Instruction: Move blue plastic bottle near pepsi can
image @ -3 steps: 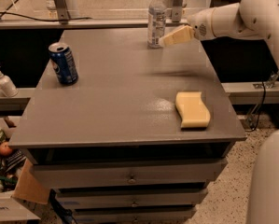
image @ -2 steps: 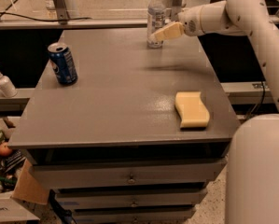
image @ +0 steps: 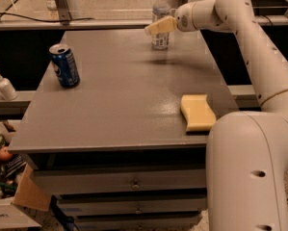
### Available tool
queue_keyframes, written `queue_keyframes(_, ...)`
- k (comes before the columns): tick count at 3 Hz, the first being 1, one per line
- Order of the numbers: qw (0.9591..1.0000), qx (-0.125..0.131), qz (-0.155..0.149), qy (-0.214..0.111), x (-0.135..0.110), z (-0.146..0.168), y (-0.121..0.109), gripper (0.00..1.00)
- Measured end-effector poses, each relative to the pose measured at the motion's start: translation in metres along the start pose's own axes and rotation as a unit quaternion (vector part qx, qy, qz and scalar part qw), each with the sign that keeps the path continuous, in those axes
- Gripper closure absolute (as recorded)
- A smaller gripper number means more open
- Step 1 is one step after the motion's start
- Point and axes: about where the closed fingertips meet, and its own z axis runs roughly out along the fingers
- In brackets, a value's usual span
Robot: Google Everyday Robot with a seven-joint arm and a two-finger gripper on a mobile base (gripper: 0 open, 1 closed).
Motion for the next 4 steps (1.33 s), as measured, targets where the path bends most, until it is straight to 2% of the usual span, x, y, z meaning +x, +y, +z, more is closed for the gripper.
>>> queue_keyframes(1, 0.9998, 0.012, 0.018, -0.006, -0.01, 0.016, -0.005, 0.18)
queue_keyframes(2, 0.9992, 0.022, 0.031, -0.008, -0.016, 0.022, -0.009, 0.41)
queue_keyframes(3, 0.9988, 0.028, 0.036, -0.013, -0.02, 0.016, -0.013, 0.64)
queue_keyframes(4, 0.9989, 0.016, 0.035, -0.025, -0.029, 0.0, -0.004, 0.89)
